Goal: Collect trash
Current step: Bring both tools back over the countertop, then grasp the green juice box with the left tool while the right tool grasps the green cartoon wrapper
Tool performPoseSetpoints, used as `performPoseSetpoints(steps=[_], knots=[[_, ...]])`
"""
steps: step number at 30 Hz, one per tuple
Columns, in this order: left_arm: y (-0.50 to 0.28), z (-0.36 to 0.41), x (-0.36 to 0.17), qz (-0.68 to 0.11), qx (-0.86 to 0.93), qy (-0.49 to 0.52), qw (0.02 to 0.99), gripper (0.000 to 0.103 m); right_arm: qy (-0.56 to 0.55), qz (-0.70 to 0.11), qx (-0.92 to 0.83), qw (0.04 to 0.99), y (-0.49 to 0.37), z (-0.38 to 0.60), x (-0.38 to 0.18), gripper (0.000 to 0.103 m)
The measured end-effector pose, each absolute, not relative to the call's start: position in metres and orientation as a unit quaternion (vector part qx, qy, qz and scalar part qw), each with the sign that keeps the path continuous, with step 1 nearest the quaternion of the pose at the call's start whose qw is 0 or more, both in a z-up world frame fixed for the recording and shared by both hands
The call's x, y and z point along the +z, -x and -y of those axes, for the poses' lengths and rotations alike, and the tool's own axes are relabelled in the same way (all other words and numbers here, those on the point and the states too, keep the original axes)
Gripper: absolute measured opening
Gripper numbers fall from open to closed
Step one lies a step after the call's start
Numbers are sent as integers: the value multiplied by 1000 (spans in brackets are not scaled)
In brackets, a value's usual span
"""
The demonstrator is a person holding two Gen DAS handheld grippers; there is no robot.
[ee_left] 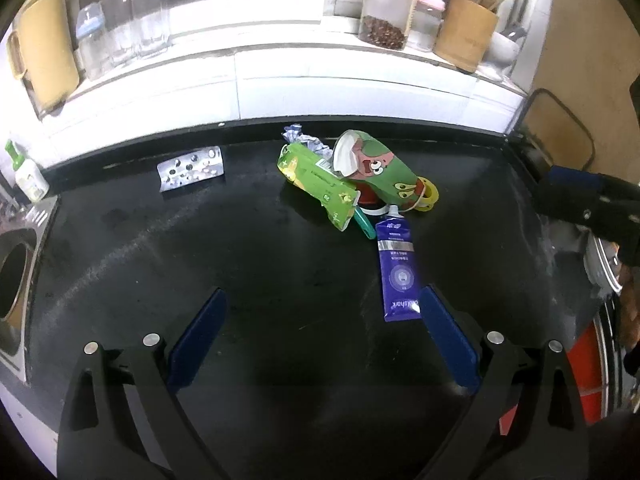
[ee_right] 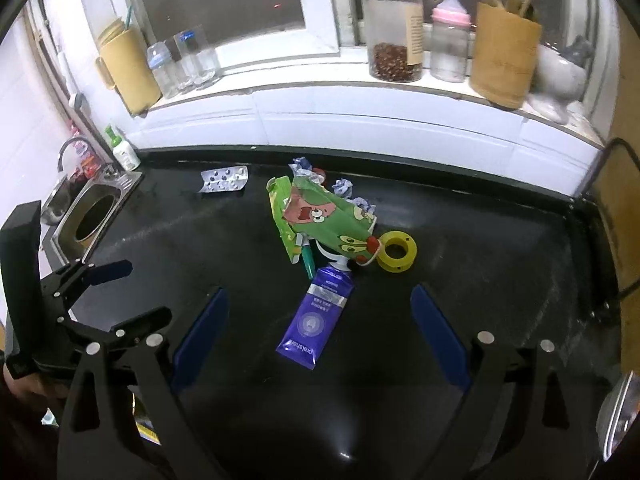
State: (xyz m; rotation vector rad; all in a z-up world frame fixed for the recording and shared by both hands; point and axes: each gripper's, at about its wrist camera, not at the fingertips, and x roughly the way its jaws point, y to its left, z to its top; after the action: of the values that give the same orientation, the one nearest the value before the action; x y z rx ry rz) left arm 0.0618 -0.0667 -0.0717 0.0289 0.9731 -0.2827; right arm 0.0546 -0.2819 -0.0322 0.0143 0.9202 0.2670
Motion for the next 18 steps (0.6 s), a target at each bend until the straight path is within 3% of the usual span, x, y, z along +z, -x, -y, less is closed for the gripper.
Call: performPoseSetpoints(steps=[18], knots=[[-164, 97, -150, -528, -100, -23, 843, 94, 93, -494, 206, 840, -181, 262, -133, 89]])
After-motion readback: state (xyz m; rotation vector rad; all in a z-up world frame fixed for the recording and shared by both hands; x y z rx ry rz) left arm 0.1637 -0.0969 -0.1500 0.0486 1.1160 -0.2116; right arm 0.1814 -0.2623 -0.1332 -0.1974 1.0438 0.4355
